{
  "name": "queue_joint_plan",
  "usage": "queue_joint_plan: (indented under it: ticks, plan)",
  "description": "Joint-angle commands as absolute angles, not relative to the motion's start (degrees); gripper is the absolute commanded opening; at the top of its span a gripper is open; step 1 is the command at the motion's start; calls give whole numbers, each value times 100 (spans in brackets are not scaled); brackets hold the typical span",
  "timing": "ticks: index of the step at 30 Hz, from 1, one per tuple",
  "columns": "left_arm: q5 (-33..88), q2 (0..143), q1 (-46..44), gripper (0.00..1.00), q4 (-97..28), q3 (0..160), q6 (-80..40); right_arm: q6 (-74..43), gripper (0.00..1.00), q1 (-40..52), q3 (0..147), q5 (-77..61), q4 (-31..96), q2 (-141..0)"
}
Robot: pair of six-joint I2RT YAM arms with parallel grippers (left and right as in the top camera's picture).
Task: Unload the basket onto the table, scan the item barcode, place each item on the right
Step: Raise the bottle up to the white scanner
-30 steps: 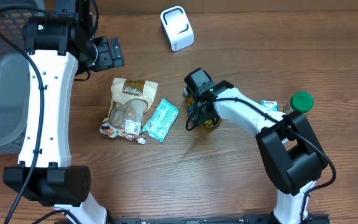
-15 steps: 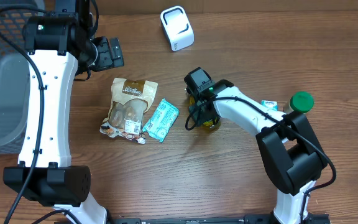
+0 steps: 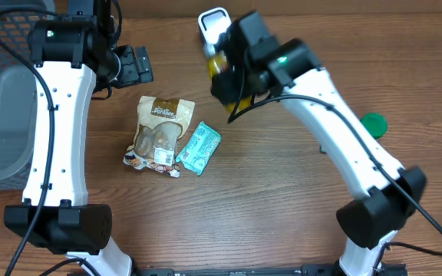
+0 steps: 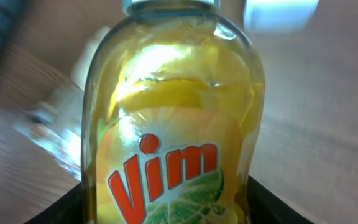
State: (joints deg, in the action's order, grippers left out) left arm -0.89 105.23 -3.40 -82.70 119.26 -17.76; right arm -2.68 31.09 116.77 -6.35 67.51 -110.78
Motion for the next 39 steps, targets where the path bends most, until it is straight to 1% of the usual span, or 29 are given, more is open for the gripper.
queue_joint_plan:
  ticks: [1,7,22,28,39]
  plan:
    - [-60,10532,-377,99,-8248,12011,-1712,-587,40,2989,12328,-998,6702,-10787]
    - [-60,10532,-377,99,-8248,12011,-1712,-580,39,2956,12394,-963,5955,-10886]
    - [-60,10532,-377,99,-8248,12011,-1712,-403,39,2950,12383,722,3717,-12527]
    - [-60,10532,-377,100,-8248,12011,-1712,-399,39,2921,12383,1837,2517,-13117]
    - [-60,10532,-377,100,-8248,12011,-1712,-294,37,2762,12383,1772,1310,-13655]
